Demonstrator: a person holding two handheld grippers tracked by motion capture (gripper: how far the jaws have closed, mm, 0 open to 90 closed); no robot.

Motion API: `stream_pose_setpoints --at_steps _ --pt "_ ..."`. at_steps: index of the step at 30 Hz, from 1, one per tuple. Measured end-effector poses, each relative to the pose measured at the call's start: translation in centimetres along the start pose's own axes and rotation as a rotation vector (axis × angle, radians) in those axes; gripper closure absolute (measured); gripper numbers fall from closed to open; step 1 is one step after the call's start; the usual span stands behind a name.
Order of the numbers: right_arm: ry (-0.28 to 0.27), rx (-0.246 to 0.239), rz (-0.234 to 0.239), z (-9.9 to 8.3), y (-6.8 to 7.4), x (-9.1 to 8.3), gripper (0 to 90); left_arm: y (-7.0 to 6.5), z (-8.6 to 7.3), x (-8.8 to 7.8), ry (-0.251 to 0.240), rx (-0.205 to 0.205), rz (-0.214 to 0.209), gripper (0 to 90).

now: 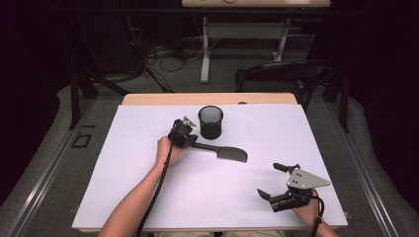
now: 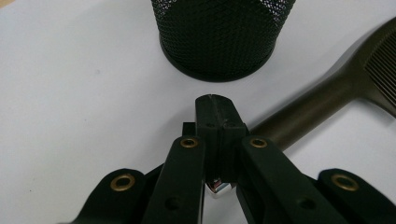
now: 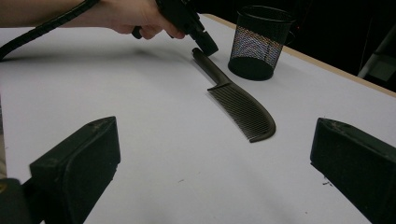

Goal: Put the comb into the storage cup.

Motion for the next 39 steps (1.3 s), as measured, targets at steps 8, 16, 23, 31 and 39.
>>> stream_pose_setpoints --at_steps 8,16,23,31,39 --pt "0.001 0.005 0.001 0.0 0.1 0.0 1.3 -0.6 -0.4 -0.3 0.011 0.016 -0.010 90.0" --pt "0.009 0.006 0.001 -0.1 0.0 0.1 1.4 -1.1 -0.8 -1.1 0.019 0.024 -0.025 90.0" --pt "0.008 0.004 0.005 -0.1 0.1 0.1 1.3 -1.6 -1.3 -1.4 0.030 0.027 -0.048 90.0" --pt "0.009 0.008 0.006 -0.1 0.2 0.2 1.3 -2.2 -1.6 -1.7 0.035 0.032 -0.068 90.0" --pt "0.013 0.007 0.007 -0.1 0.2 0.2 1.4 -2.6 -1.8 -2.0 0.040 0.025 -0.082 90.0"
Point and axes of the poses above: each handheld gripper's, and its own axes: x roughly forward along the jaws, z roughly out of its top, y roughly to its left, the point moved 7 cm from there along x, roughly forward along the jaws, and after that the axes turned 10 degrees about -y, right-handed, at the moved point
